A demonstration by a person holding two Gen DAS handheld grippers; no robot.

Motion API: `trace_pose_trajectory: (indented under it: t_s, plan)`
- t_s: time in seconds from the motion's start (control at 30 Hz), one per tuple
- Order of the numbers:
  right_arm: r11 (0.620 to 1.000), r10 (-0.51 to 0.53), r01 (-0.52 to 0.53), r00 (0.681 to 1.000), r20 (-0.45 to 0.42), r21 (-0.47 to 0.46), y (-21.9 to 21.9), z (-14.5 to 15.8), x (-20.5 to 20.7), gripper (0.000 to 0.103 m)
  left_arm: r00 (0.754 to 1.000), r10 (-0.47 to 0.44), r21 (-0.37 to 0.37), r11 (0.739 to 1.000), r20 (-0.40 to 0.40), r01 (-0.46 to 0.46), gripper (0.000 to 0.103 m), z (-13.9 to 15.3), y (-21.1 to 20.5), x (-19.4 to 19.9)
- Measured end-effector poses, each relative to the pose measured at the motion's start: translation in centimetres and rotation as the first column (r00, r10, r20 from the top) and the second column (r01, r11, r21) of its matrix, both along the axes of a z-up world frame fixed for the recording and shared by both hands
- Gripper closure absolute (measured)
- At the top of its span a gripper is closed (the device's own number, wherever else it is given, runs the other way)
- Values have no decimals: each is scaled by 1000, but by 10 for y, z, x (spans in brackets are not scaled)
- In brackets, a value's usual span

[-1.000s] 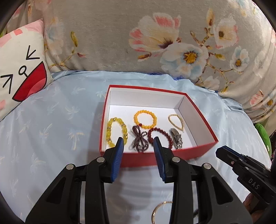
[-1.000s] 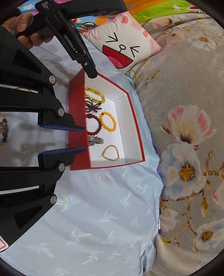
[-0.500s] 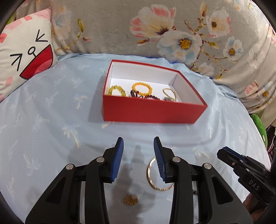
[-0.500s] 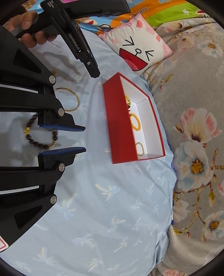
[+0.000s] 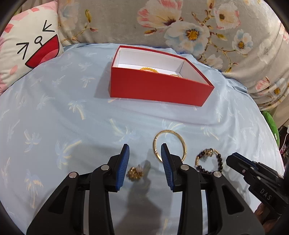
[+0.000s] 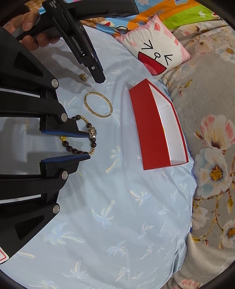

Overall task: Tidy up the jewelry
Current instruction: 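Move the right gripper to the black-bead bracelet while the left approaches the gold bangle, then close the right gripper on the black-bead bracelet while the left grasps the gold bangle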

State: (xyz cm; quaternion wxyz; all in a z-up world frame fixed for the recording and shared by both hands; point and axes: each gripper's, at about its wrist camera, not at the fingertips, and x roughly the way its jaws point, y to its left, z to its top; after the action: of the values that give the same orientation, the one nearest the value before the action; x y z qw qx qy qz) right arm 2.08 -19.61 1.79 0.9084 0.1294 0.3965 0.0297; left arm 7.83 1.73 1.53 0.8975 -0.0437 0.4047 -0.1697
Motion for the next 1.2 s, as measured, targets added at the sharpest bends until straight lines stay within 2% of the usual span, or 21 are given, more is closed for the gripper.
trace_pose_trajectory:
  t_s: [0.47, 0.77, 0.9, 1.0, 1.07, 1.13, 1.2]
  plan:
    - [1000, -5, 5, 999, -34, 4, 1, -13, 1, 84, 1000, -19, -6, 1000, -19, 19, 66, -6, -9, -4]
    - [1000, -10, 10, 999, -46, 1, 0, -21, 11, 84, 999, -39, 29, 999, -38, 40, 67, -14, -34, 19]
    - [1000, -6, 6, 999, -43, -17, 2, -21, 16, 85, 999, -51, 62, 997, -17, 52, 68, -14, -41, 21]
    - [1000, -8, 7, 999, -42, -29, 4, -22, 19, 89, 998, -61, 57, 996, -17, 62, 77, -15, -41, 25]
    - [1000, -11, 10, 999, -44, -25, 3, -22, 22, 93, 998, -62, 53, 997, -22, 63, 92, -16, -41, 28]
    - [1000, -12, 11, 999, -44, -10, 1, -23, 25, 94, 997, -74, 38, 996, -32, 76, 100, -16, -40, 31]
    - [1000, -12, 12, 999, -42, 4, 0, -22, 27, 94, 996, -85, 33, 996, -32, 86, 100, -17, -41, 31]
